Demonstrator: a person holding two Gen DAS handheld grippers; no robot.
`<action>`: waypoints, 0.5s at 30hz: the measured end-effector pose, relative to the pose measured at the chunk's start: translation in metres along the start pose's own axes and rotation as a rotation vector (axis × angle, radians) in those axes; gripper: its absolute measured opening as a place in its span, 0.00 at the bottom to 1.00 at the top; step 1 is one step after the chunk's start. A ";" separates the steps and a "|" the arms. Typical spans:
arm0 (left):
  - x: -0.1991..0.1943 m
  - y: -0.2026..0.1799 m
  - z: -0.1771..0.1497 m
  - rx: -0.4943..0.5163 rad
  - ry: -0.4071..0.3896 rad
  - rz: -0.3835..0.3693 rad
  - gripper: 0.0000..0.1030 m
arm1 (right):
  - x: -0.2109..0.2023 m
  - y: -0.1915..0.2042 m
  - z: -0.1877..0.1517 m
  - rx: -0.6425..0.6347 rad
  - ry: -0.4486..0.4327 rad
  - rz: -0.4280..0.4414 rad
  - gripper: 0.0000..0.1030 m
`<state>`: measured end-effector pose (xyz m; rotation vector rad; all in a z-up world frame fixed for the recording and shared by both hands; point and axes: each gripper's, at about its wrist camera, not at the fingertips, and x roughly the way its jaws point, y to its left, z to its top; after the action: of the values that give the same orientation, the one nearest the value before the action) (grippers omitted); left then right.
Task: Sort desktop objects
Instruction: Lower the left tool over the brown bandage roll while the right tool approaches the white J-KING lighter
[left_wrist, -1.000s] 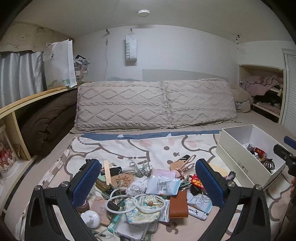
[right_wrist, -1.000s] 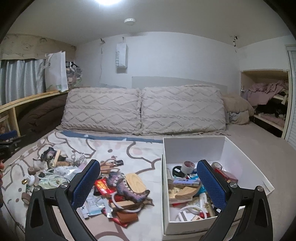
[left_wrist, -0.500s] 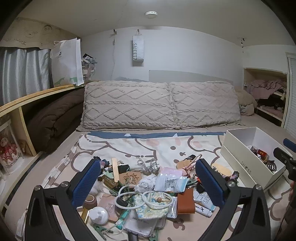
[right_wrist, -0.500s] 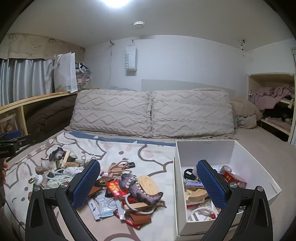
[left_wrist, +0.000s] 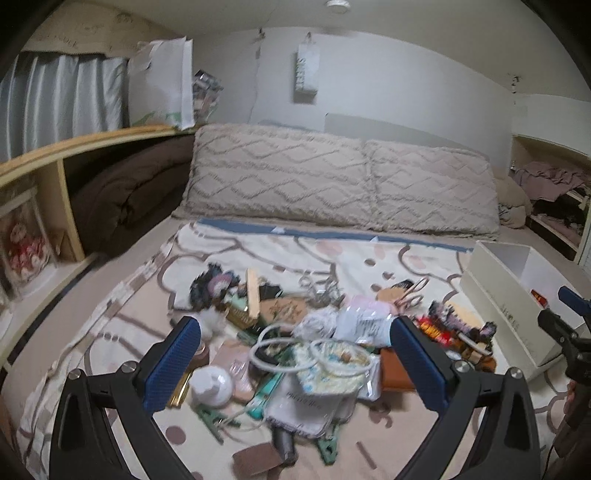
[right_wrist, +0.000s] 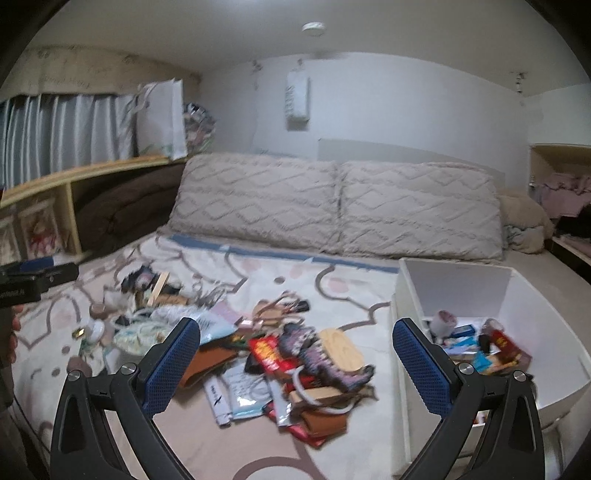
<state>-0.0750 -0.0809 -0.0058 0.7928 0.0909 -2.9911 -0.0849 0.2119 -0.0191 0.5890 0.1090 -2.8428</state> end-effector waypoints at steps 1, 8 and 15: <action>0.002 0.003 -0.003 -0.004 0.009 0.005 1.00 | 0.005 0.005 -0.004 -0.011 0.017 0.014 1.00; 0.015 0.021 -0.025 -0.056 0.098 -0.010 1.00 | 0.040 0.035 -0.028 -0.050 0.155 0.137 1.00; 0.029 0.036 -0.043 -0.133 0.193 -0.090 1.00 | 0.060 0.062 -0.052 -0.098 0.277 0.257 1.00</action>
<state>-0.0771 -0.1142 -0.0598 1.0864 0.3372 -2.9428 -0.1036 0.1454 -0.0921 0.9020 0.2035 -2.4814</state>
